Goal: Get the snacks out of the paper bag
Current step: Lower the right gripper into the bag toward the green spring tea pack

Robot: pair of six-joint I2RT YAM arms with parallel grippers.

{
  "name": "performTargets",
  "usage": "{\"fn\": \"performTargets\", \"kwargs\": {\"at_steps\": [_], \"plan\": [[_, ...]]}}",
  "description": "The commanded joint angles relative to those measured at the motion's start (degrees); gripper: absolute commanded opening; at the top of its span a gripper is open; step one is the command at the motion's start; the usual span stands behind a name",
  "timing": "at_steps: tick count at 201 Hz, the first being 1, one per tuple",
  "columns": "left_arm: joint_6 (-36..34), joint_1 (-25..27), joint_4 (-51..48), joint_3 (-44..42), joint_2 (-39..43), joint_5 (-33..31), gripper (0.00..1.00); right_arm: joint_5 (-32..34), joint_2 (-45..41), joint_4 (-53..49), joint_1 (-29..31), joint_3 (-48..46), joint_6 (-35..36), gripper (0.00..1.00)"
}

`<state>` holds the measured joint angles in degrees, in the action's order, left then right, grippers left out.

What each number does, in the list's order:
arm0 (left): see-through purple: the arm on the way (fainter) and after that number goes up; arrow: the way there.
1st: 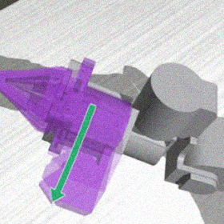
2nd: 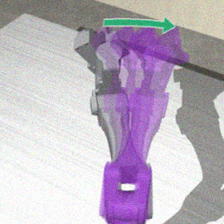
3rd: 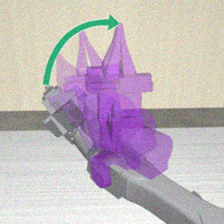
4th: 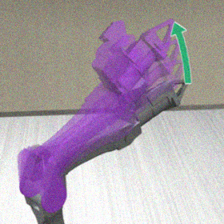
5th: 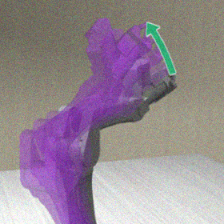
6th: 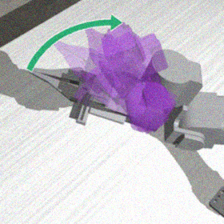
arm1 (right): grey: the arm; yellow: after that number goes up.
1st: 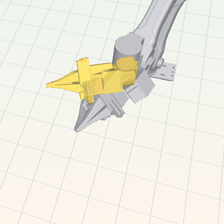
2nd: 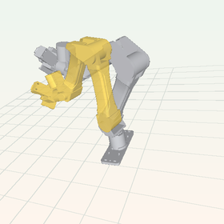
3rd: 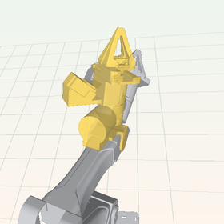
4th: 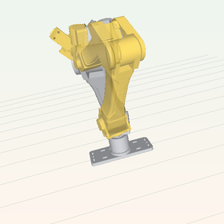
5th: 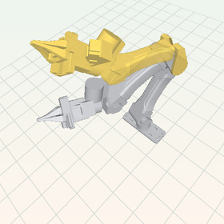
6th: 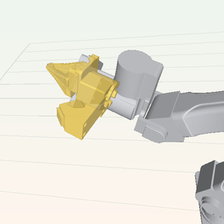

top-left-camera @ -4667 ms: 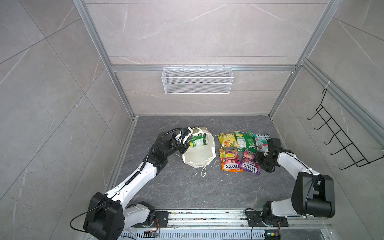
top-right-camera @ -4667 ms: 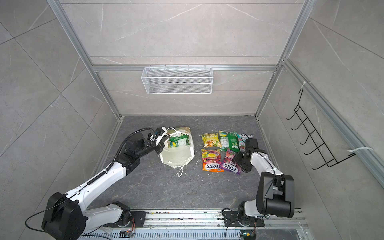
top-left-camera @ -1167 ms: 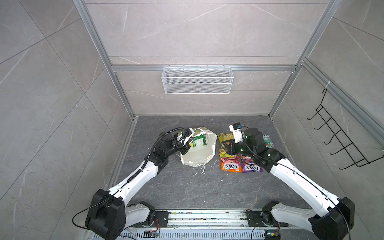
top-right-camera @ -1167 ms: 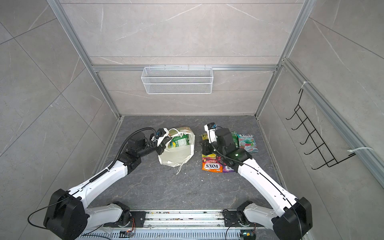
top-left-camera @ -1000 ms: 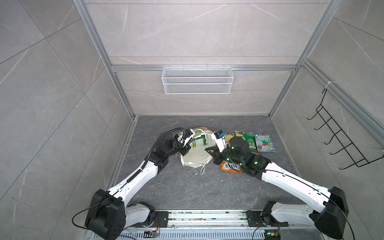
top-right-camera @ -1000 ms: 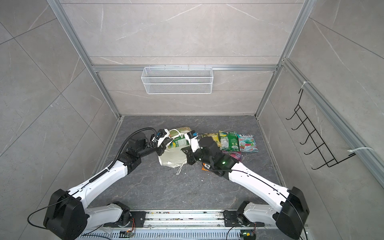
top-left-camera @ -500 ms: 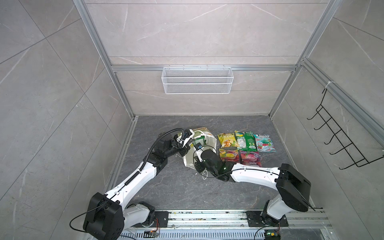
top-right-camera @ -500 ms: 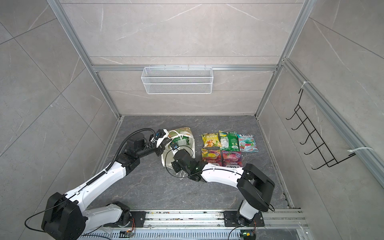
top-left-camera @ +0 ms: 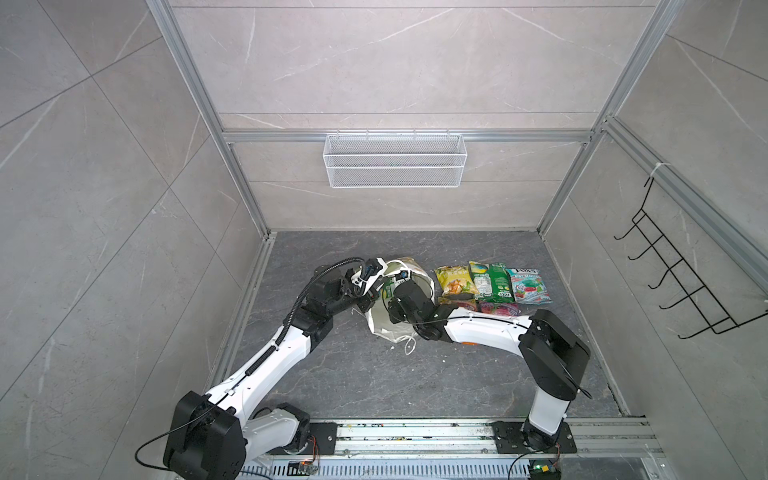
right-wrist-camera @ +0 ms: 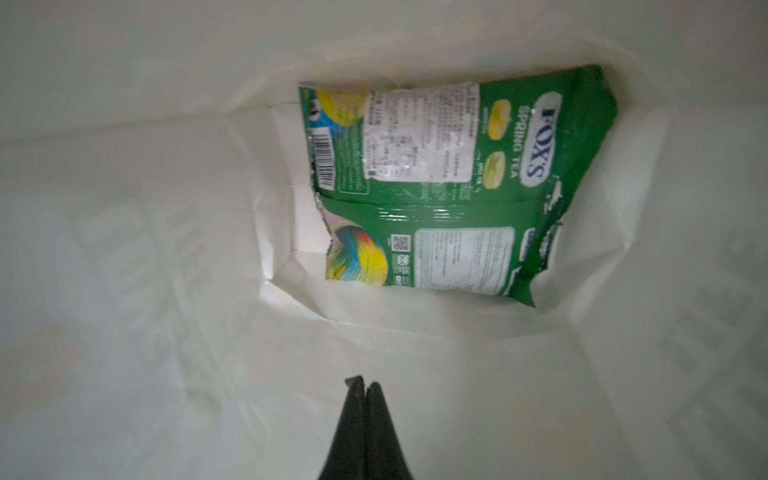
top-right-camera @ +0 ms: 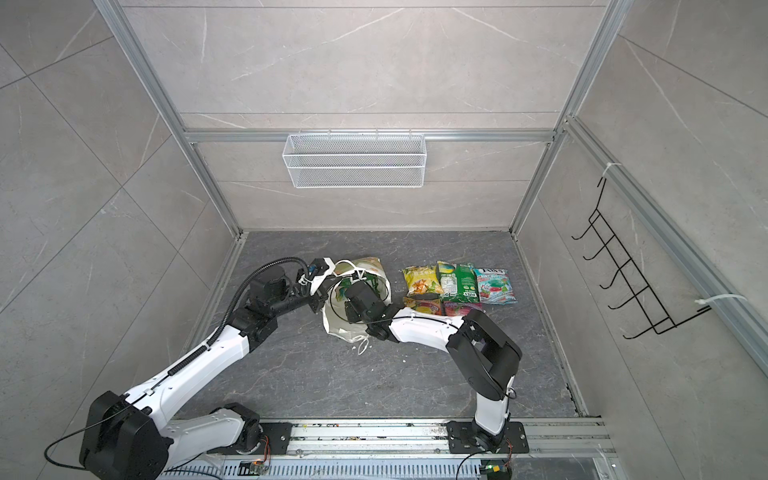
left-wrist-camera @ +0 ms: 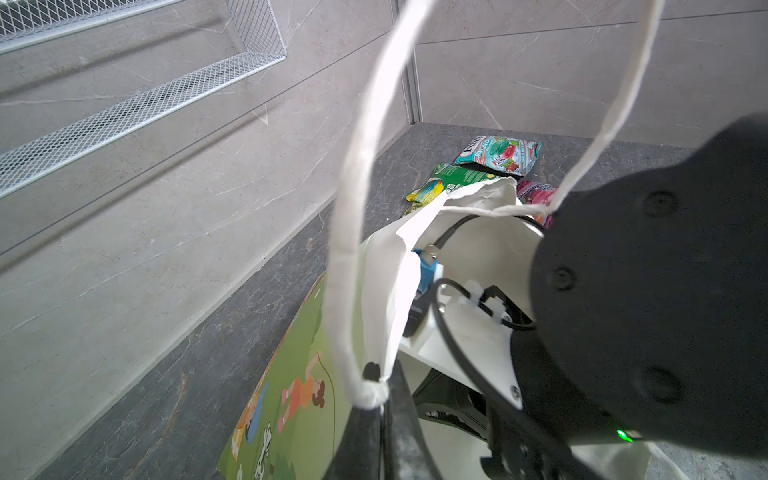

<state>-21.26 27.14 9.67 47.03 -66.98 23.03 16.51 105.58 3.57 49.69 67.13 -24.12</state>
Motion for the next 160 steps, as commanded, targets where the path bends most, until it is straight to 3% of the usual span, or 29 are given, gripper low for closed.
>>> {"fn": "performTargets", "kwargs": {"at_steps": [1, 31, 42, 65, 95, 132, 160], "plan": [[0.25, 0.28, 1.30, 1.21, 1.44, 2.36, 0.00, 0.14, 3.35, -3.46, -1.62, 3.09, -5.79, 0.04], [0.78, 0.46, 1.69, 1.42, 0.96, 3.47, 0.00, -0.60, 6.79, -4.67, -3.84, 5.77, -10.00, 0.09], [0.90, 0.53, 1.78, 1.53, 0.81, 3.86, 0.00, -1.86, 7.72, -4.01, -4.83, 6.26, -11.14, 0.25], [0.94, 0.53, 1.91, 1.71, 0.39, 4.24, 0.00, -3.07, 10.02, -2.73, -5.58, 8.03, -11.02, 0.38], [1.78, 0.58, 2.96, 1.76, -0.47, 5.20, 0.00, -4.11, 12.90, -0.11, -5.79, 10.76, -10.04, 0.68], [2.45, 1.08, 3.38, 2.28, -1.41, 5.96, 0.00, -3.66, 17.20, -2.11, -5.73, 16.03, -12.83, 0.84], [2.53, 1.31, 3.74, 2.38, -2.06, 6.26, 0.00, -0.85, 20.10, -5.49, -5.79, 19.84, -19.99, 0.91]]}}
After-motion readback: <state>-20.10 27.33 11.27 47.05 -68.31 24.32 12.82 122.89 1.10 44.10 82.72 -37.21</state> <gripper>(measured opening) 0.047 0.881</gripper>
